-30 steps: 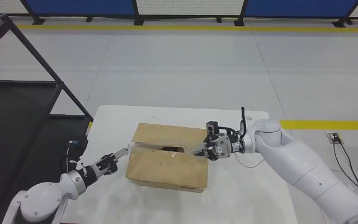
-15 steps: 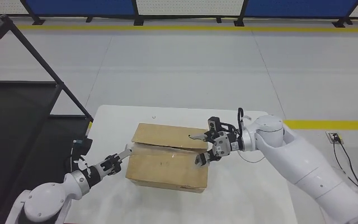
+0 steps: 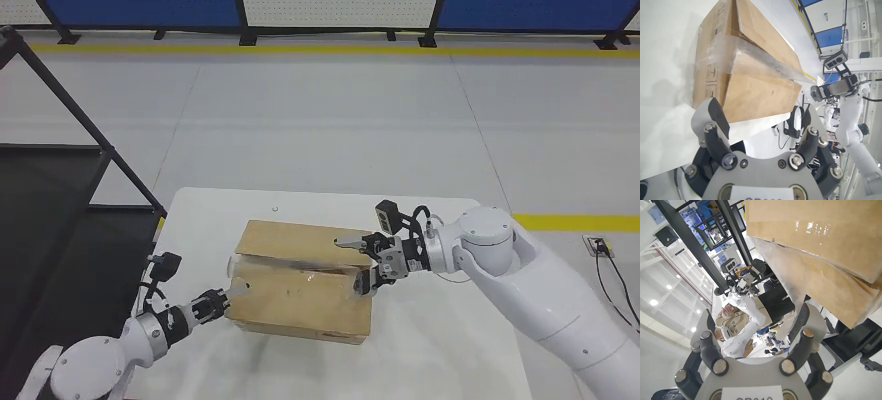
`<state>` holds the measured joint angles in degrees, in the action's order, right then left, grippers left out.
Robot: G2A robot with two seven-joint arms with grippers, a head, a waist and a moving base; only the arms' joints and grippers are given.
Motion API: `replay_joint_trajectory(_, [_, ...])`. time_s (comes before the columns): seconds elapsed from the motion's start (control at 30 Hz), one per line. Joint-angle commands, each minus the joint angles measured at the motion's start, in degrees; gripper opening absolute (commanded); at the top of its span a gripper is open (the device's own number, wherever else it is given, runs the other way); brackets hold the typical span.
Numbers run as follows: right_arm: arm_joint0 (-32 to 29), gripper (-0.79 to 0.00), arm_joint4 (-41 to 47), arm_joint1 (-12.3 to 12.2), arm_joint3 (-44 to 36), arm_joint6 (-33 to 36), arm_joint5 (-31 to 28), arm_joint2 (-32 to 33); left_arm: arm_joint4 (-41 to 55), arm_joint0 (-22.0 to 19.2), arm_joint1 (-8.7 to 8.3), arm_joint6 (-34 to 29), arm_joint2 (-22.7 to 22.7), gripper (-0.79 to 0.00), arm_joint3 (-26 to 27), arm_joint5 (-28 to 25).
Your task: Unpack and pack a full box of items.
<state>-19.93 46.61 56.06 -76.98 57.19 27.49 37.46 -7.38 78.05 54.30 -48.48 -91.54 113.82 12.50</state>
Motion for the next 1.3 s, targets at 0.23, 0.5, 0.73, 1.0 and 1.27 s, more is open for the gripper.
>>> replay_joint_trajectory(0.23, [-1.13,0.000,-1.30,0.10,-0.10,0.93,-0.22,1.42,-42.10,3.41,-0.96,12.03,5.09,0.000,4.25,4.42])
replay_joint_trajectory(0.5, [-2.05,0.000,-1.94,0.20,0.66,1.99,-0.68,2.70,-63.57,7.44,-0.82,35.12,5.83,0.000,0.65,2.25])
replay_joint_trajectory(0.73, [-2.21,0.000,-2.41,0.42,1.23,2.90,-0.45,3.61,-64.03,8.55,-0.71,37.52,5.68,0.000,-0.01,1.84])
replay_joint_trajectory(1.0, [-0.66,0.000,-3.22,1.53,2.93,4.59,-0.31,2.85,-87.67,8.86,-0.94,41.86,6.96,0.000,-3.90,8.31])
replay_joint_trajectory(1.27, [0.69,0.000,-3.49,2.72,5.54,5.76,-0.12,2.10,-122.27,5.79,-0.58,56.03,10.90,0.000,-16.64,19.83])
